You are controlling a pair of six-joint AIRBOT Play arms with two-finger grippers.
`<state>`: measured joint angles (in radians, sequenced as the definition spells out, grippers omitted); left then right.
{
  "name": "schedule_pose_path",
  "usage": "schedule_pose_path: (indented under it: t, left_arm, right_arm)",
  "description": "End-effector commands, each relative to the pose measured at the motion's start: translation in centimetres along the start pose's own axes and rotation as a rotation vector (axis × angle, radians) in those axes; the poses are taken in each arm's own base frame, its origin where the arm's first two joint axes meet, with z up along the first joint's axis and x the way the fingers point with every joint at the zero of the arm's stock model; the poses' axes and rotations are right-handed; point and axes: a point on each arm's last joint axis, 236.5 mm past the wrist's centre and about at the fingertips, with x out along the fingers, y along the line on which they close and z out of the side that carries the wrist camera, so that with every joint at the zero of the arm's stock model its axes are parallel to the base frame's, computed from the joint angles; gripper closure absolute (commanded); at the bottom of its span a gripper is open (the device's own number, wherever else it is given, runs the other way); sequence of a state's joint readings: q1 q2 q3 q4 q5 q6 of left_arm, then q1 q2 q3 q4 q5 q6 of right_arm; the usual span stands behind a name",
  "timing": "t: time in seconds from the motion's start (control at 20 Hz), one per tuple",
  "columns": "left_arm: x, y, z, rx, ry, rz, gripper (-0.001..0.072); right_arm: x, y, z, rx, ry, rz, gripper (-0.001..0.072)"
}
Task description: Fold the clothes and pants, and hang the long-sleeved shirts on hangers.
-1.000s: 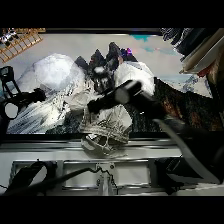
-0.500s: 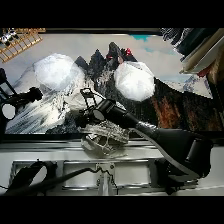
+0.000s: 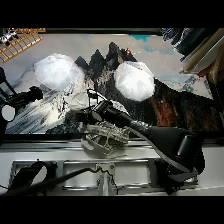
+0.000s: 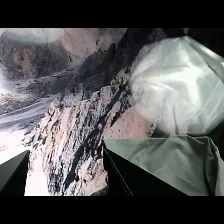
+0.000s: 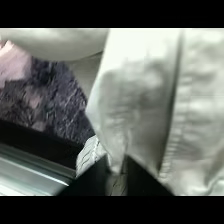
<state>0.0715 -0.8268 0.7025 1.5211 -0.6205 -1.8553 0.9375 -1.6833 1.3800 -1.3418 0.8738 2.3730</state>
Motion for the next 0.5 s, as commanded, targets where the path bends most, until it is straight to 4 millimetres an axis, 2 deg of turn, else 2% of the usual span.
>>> schedule_pose_path:
  t: [0.0, 0.1, 0.2, 0.25, 0.35, 0.45]
  left_arm:
    - [-0.2, 0.1, 0.2, 0.037, -0.010, 0.012, 0.0244]
    - [0.0, 0.2, 0.2, 0.041, -0.009, 0.015, 0.0244]
    - [0.6, -0.1, 0.1, 0.032, -0.009, 0.004, 0.0235]
    - [1.0, -0.6, 0.1, 0.020, -0.009, -0.011, 0.0197]
    - [1.8, -2.5, 0.1, 0.011, -0.017, -0.074, 0.0190]
    - [2.9, -4.3, -0.7, 0.047, 0.003, -0.130, 0.0190]
  right_arm:
    - [-0.1, -0.4, 1.2, 0.056, -0.019, 0.005, 0.0676]
    - [-1.1, -0.6, 1.2, -0.033, -0.012, 0.001, 0.0677]
    - [-3.3, -1.6, -0.4, -0.296, 0.050, -0.044, 0.0678]
    - [-4.7, -2.8, -1.6, -0.439, 0.105, -0.087, 0.0678]
    - [-7.9, -5.5, -3.8, -0.643, 0.226, -0.171, 0.0678]
    - [-10.8, -6.5, -4.8, -0.732, 0.267, -0.195, 0.0678]
